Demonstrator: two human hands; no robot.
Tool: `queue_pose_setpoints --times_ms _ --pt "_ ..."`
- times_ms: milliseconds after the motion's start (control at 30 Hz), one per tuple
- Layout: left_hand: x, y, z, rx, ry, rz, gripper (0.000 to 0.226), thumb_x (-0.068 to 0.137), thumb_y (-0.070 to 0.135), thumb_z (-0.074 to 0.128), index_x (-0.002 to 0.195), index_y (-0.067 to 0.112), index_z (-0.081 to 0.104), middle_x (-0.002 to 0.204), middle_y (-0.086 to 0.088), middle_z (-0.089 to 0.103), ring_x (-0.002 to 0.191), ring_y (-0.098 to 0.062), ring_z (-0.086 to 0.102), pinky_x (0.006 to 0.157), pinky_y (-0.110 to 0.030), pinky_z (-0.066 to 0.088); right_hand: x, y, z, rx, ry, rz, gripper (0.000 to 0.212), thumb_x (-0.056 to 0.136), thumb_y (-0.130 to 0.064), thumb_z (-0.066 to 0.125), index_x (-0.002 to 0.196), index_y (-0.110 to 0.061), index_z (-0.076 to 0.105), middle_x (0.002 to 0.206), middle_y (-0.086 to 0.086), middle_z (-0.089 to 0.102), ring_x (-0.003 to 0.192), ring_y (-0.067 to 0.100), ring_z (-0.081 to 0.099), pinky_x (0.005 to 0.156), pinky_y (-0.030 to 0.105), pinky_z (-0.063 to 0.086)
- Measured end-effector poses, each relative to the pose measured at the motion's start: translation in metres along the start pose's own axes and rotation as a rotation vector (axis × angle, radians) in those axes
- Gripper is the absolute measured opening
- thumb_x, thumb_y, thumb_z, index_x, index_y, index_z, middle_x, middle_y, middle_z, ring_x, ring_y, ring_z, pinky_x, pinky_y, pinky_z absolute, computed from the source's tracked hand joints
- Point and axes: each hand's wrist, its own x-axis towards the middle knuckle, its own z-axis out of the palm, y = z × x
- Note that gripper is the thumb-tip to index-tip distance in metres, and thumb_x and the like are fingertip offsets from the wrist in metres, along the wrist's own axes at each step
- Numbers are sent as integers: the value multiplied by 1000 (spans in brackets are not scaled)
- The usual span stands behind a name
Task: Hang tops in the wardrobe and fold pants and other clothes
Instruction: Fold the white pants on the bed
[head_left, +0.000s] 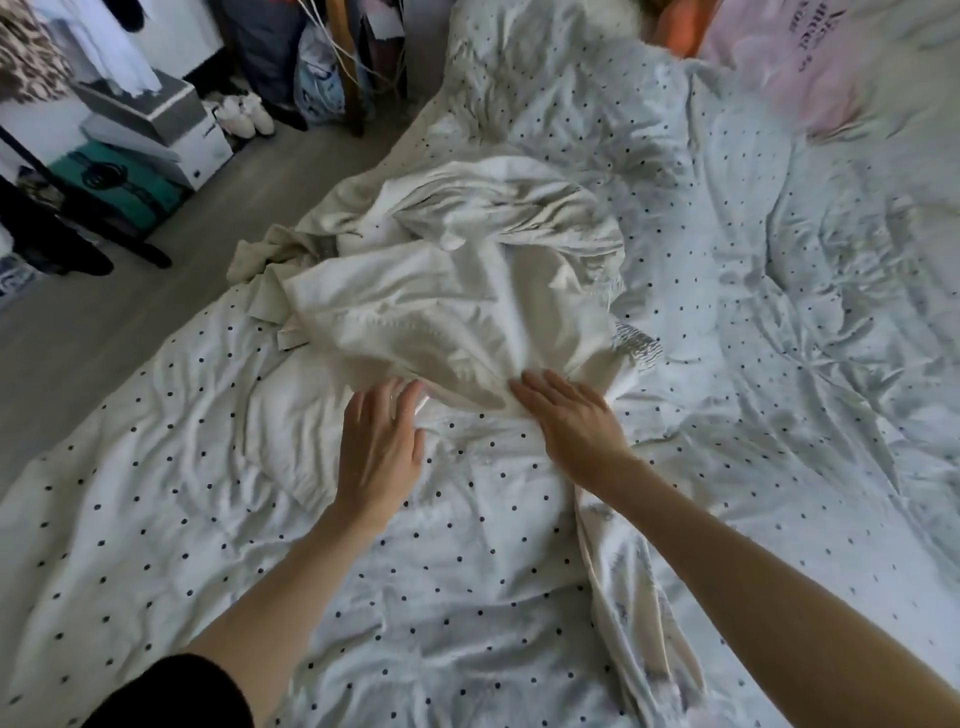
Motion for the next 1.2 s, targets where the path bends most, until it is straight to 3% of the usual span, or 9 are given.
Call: queue_pose_setpoints --times_ms 133,233,300,433,633,867,967,1067,1200 --pt "6 35 -28 57 -22 127 88 53 13 83 133 14 46 126 -23 50 110 -41 52 92 -51 44 -54 7 -16 86 -19 3 55 97 -3 36 146 -29 30 153 -9 27 142 13 24 112 30 21" --pt "-6 67 -39 -108 -61 278 49 60 -7 71 106 7 68 110 -14 64 103 -36 61 86 -42 49 -90 9 -24 92 -42 -18 52 98 -7 36 146 -29 32 154 -10 27 142 13 24 111 29 20" --pt "-24 82 -41 -221 -227 277 36 70 -15 58 97 7 69 94 -10 68 88 -32 65 74 -32 47 -113 9 -21 63 -72 -46 48 98 -10 38 144 -28 36 152 -11 30 141 13 27 110 30 22" --pt "-64 95 -41 -118 -617 191 40 89 0 42 116 18 64 101 -10 69 95 -28 62 74 -31 47 -168 3 -6 59 -233 -55 46 99 -10 36 142 -27 38 150 -10 32 139 13 29 110 34 27" --pt "-118 110 -51 -113 -878 232 32 93 8 39 102 15 69 100 -7 70 90 -24 62 71 -30 46 -216 -7 8 29 -490 26 45 93 -7 39 134 -25 50 139 1 49 123 23 51 101 40 42" --pt "-161 109 -62 -72 -1023 242 30 91 8 40 97 12 69 93 -9 68 84 -26 59 65 -27 35 -211 22 16 335 -141 446 44 98 -21 42 141 -14 35 149 9 34 132 26 36 105 45 37" --pt "-165 97 -68 -56 -1122 214 29 93 11 41 102 15 68 92 -8 66 81 -23 56 68 -27 36 -194 26 31 451 -153 655 61 95 -35 49 146 -14 21 155 8 15 141 30 18 111 49 28" --pt "-150 86 -73 -40 -1046 195 28 95 15 41 95 38 58 102 -1 62 96 -21 56 78 -27 42 -178 38 42 446 -261 786 49 95 -45 45 135 -17 41 140 10 41 127 31 42 106 51 35" --pt "-134 91 -74 -119 -684 188 35 97 14 42 126 24 59 130 8 57 119 -12 52 96 -29 42 -187 24 63 553 -127 816 31 98 -26 42 124 -16 55 125 13 51 109 32 54 100 51 39"
